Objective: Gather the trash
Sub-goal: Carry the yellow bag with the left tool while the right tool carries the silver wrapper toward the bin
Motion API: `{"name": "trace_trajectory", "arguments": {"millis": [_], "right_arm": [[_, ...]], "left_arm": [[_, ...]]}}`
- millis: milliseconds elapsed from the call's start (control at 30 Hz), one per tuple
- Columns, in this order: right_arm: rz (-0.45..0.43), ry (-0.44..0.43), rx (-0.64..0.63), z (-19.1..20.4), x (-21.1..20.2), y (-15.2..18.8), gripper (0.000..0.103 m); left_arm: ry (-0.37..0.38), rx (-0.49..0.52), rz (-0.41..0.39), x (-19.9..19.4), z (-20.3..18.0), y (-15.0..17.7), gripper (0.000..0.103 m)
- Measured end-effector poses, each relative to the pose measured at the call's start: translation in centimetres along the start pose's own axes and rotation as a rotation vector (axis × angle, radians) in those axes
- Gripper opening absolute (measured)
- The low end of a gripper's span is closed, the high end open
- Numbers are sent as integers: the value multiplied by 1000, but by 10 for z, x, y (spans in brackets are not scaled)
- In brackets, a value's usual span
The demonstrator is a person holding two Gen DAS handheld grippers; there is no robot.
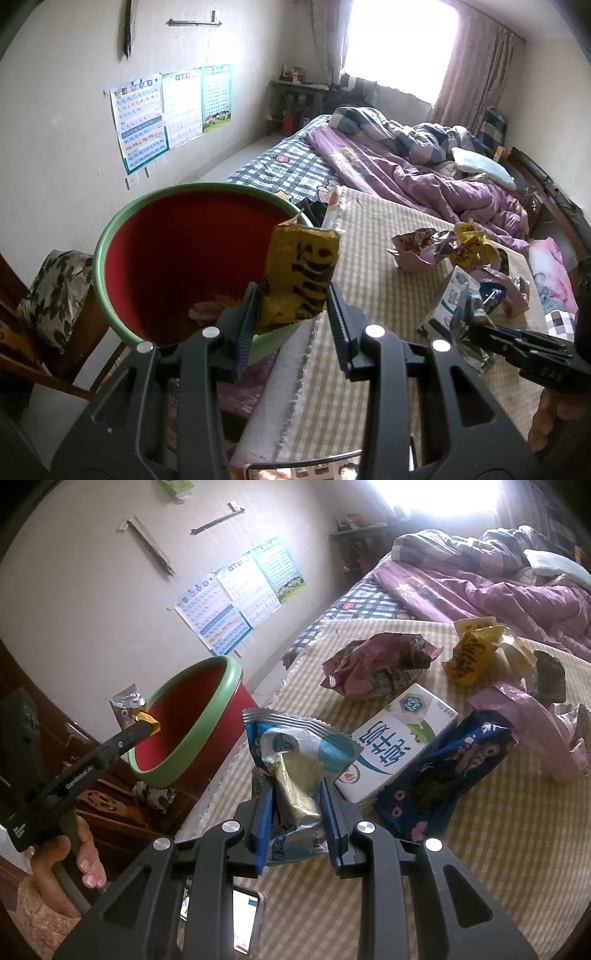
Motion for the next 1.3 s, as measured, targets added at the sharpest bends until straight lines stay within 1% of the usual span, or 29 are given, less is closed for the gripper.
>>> {"name": "trace_trajectory", "arguments": {"millis": [367,667,1100,1300], "right_arm": [[8,11,9,7,4,-1,25],[-4,20,3,17,6,-8,26],[-34,5,-27,55,12,-25,26],[-53,-4,-43,79,16,-36,26]], "left_arm": [[14,6,-4,0,8,-6,36],[24,0,-14,0,20,-12,36],[30,-6,-32,-1,40,-22,36],[32,-11,-41,-1,60,-29,36]]}}
Point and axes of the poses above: each gripper's, at about its wrist camera, not at the fingertips, and x roughly the way its jaws point, z to its left, y to its underside, the point moved 9 cm from there along x, roughly the way its jaws point, and after that the axes turned 7 degrees about y, right-handed, at the moved point
